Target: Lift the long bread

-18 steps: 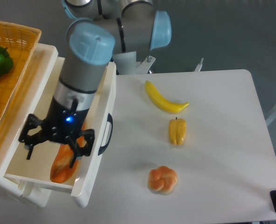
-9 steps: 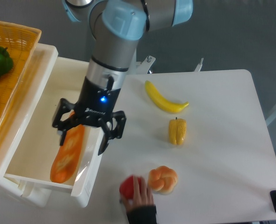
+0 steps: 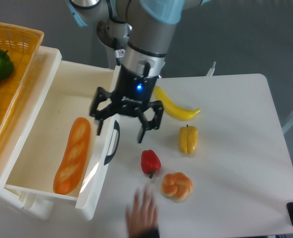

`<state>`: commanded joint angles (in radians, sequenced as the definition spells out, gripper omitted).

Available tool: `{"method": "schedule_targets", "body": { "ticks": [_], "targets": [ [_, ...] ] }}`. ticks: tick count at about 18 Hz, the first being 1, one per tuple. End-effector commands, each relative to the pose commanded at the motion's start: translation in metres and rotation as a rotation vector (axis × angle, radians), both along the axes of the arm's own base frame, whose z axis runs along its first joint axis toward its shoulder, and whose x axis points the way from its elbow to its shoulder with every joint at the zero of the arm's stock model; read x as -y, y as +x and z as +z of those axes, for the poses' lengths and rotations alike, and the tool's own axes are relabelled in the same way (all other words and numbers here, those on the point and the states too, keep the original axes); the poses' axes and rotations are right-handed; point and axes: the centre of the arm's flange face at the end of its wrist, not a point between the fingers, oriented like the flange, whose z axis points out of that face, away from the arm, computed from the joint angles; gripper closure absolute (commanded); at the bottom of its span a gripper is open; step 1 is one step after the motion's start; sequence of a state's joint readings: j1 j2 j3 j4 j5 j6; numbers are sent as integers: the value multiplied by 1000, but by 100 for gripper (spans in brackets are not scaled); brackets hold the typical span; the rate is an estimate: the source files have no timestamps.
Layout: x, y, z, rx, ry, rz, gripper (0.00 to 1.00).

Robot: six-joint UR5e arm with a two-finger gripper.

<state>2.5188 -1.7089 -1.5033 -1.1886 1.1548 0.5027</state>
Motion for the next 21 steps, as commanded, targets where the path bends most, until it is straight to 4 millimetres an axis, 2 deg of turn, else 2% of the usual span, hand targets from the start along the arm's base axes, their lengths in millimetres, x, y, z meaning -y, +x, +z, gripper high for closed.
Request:
{"method": "schedule_targets", "body": {
  "ticks": [4, 8, 11, 15, 21],
  "targets": [
    [15, -10, -14, -61, -125, -79, 0],
    [33, -29, -26, -103, -195, -96, 0],
    [42, -43, -38, -202, -330, -188, 0],
    [43, -56, -59, -253, -440, -287, 0],
    [44, -62, -62, -261, -449, -282, 0]
  ]
}}
